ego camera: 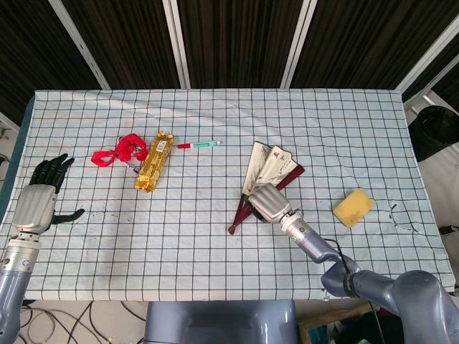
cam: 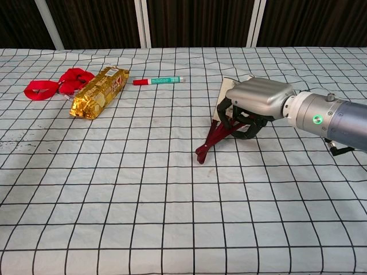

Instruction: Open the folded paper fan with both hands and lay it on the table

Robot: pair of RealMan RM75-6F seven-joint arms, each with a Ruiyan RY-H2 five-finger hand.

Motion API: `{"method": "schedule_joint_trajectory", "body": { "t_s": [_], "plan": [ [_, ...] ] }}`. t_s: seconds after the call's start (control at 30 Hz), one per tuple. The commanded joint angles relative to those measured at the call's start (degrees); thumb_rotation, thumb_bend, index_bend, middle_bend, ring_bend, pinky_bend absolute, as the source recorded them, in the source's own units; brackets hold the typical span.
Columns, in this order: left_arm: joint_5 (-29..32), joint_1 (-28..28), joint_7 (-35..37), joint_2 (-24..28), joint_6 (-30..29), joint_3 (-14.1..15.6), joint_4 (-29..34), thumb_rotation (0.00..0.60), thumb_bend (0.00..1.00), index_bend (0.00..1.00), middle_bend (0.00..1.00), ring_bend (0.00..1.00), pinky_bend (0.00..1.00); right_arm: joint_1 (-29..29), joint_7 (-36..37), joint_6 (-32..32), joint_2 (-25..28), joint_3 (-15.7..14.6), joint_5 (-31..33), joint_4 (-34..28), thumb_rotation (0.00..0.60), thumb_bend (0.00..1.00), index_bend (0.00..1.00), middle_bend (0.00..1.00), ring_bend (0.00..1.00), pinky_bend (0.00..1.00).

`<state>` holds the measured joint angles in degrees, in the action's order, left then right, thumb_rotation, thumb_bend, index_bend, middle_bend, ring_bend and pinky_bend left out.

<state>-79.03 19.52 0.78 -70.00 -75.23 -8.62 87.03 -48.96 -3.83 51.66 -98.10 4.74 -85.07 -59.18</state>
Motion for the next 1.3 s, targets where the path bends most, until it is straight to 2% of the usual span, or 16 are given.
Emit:
{"method": "schedule_joint_trajectory", "body": {
  "t_s": [0.03, 0.23, 0.67, 1.0, 1.13, 1.3],
  "plan": [
    [0.1, 0.1, -0.2, 0.0, 0.1, 0.0, 0.2, 0.600, 0.00, 0.00, 0.00, 0.00, 0.00, 0.0, 0.5, 0.1, 0.3, 0.1, 0.0, -0.3, 0.600, 0.38, 0.67, 0.87, 0.93, 0.78],
    [0.3, 0.6, -1.4, 0.5, 0.7, -0.2, 1.4, 0.600, 0.00, 0.00, 0.00, 0.00, 0.00, -0.4, 2.5, 0.6, 1.2, 1.7, 0.5, -2.1, 0.600, 0.38, 0.68, 0.87, 0.93, 0.78],
    [-0.1, 3.6, -4.9, 0.9, 2.0, -2.1, 4.8, 0.600, 0.00, 0.00, 0.00, 0.00, 0.00, -6.0, 2.4, 0.0, 7.8, 8.1, 0.4, -9.3, 0.600, 0.38, 0.74, 0.87, 0.93, 0.78],
    [0.8, 7.6, -7.1, 0.3, 4.8, -4.4, 6.2, 0.600, 0.00, 0.01, 0.00, 0.00, 0.00, -9.3, 1.8, -1.5, 10.6, 12.8, 4.1, -11.6, 0.600, 0.38, 0.75, 0.87, 0.93, 0.78],
    [2.0, 9.4, -7.4, -0.3, 6.3, -5.6, 6.2, 0.600, 0.02, 0.06, 0.01, 0.00, 0.00, -10.1, 2.1, -2.1, 11.4, 13.9, 5.5, -12.4, 0.600, 0.38, 0.75, 0.87, 0.93, 0.78],
    [3.9, 12.7, -8.7, -2.0, 8.7, -7.6, 4.1, 0.600, 0.08, 0.21, 0.06, 0.00, 0.00, -10.9, 2.4, -2.3, 12.8, 15.0, 6.4, -13.7, 0.600, 0.38, 0.76, 0.87, 0.93, 0.78]
  ]
}}
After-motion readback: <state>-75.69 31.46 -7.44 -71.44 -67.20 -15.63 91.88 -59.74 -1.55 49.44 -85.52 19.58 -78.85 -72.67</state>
